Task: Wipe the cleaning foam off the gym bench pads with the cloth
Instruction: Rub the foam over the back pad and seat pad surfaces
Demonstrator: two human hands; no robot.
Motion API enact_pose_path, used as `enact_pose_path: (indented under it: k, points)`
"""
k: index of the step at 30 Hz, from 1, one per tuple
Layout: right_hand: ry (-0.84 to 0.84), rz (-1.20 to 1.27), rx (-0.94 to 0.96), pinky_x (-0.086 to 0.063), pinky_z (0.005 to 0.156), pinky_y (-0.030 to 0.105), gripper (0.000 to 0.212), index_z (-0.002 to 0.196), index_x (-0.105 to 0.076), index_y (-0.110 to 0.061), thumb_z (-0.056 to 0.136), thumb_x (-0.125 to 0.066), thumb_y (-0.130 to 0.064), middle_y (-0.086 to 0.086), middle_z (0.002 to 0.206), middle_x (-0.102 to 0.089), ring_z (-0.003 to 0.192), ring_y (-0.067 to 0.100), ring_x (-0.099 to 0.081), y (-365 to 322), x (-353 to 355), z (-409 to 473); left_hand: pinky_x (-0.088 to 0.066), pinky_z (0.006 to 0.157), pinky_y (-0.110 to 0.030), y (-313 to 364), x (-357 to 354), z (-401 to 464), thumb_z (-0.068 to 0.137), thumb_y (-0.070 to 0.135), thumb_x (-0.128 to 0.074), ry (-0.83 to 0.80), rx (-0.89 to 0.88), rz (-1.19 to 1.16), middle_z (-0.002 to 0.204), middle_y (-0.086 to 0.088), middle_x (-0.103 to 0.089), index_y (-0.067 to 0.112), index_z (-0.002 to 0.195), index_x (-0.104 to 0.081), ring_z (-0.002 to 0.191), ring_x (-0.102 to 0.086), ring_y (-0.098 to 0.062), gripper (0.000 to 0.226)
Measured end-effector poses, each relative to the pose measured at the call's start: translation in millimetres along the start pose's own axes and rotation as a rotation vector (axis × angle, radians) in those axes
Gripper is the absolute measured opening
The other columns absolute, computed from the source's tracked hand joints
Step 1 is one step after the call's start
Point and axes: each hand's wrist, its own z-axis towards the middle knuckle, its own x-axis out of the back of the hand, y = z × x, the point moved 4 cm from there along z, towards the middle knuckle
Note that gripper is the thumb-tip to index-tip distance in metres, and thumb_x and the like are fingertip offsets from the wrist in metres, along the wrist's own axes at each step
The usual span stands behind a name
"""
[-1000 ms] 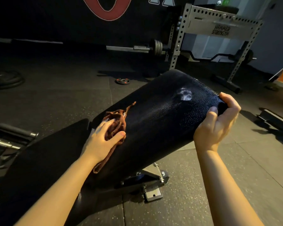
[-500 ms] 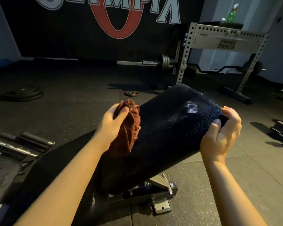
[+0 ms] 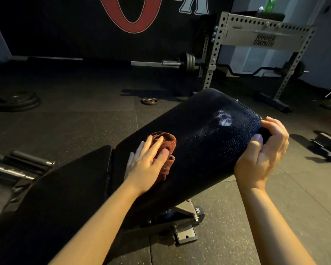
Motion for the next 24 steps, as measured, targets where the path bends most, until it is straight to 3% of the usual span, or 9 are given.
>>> enact_pose_path:
  k: [2, 6, 12, 16, 17, 20, 24]
  points:
    - [0.013, 0.011, 0.021, -0.033, 0.100, 0.056, 0.034, 0.111, -0.053, 0.001, 0.086, -0.041, -0.016, 0.010, 0.124, -0.053, 0.119, 0.022, -0.046, 1.7, 0.6, -0.5, 0.012, 0.117, -0.040, -0.4, -0.4, 3.6, 0.088, 0.073, -0.021, -0.028, -0.027, 0.034, 0.158, 0.023, 0.002, 0.054, 0.144, -0.012, 0.144, 0.013, 0.000, 0.060]
    - [0.036, 0.042, 0.062, -0.034, 0.097, 0.057, 0.033, 0.111, -0.054, 0.002, 0.088, -0.041, -0.018, -0.002, 0.121, -0.050, 0.117, 0.020, -0.047, 4.3, -7.4, 2.8, 0.009, 0.119, -0.046, -11.0, 5.1, 48.1, 0.098, 0.056, -0.031, -0.009, -0.022, -0.025, 0.159, 0.022, -0.003, 0.052, 0.144, -0.019, 0.146, 0.009, -0.003, 0.048]
    - [0.034, 0.046, 0.068, -0.035, 0.096, 0.059, 0.033, 0.110, -0.054, 0.002, 0.089, -0.040, -0.020, 0.005, 0.121, -0.052, 0.116, 0.025, -0.049, 6.4, -9.2, 3.4, -0.008, 0.120, -0.049, -63.3, 18.6, 101.8, 0.101, 0.046, -0.032, 0.130, 0.192, -0.187, 0.161, 0.001, -0.017, 0.030, 0.149, -0.029, 0.148, -0.013, -0.020, 0.051]
    - [0.031, 0.052, 0.066, -0.035, 0.096, 0.058, 0.034, 0.109, -0.055, 0.002, 0.088, -0.041, -0.020, 0.005, 0.122, -0.052, 0.116, 0.025, -0.048, 6.3, -8.6, 3.8, -0.019, 0.110, -0.065, -50.6, 18.6, 51.4, 0.098, 0.057, -0.034, 0.007, 0.049, -0.319, 0.151, -0.020, -0.032, 0.022, 0.144, -0.039, 0.137, -0.025, -0.050, 0.058]
    - [0.029, 0.052, 0.071, -0.035, 0.096, 0.058, 0.033, 0.109, -0.054, 0.003, 0.088, -0.041, -0.020, 0.004, 0.121, -0.052, 0.116, 0.025, -0.048, 5.9, -8.9, 3.9, -0.022, 0.110, -0.064, -49.6, 20.8, 28.8, 0.095, 0.060, -0.036, 0.031, 0.028, -0.304, 0.151, -0.016, -0.034, 0.027, 0.143, -0.041, 0.138, -0.028, -0.046, 0.058]
    - [0.055, 0.050, 0.071, -0.035, 0.097, 0.056, 0.032, 0.108, -0.055, 0.003, 0.088, -0.041, -0.018, 0.002, 0.121, -0.052, 0.117, 0.023, -0.048, 7.4, -7.1, 1.9, -0.017, 0.119, -0.044, -61.2, 19.4, -30.6, 0.085, 0.068, -0.036, 0.121, 0.133, -0.253, 0.156, 0.013, -0.027, 0.044, 0.142, -0.030, 0.145, -0.020, -0.012, 0.062]
    - [0.089, 0.084, 0.070, -0.034, 0.097, 0.057, 0.029, 0.105, -0.055, 0.005, 0.087, -0.042, -0.012, 0.006, 0.119, -0.053, 0.117, 0.025, -0.048, 7.5, -10.7, 1.0, -0.006, 0.120, -0.043, -41.5, 16.7, 0.3, 0.097, 0.055, -0.037, 0.083, 0.172, -0.146, 0.159, 0.019, -0.012, 0.045, 0.146, -0.025, 0.147, -0.007, -0.012, 0.052]
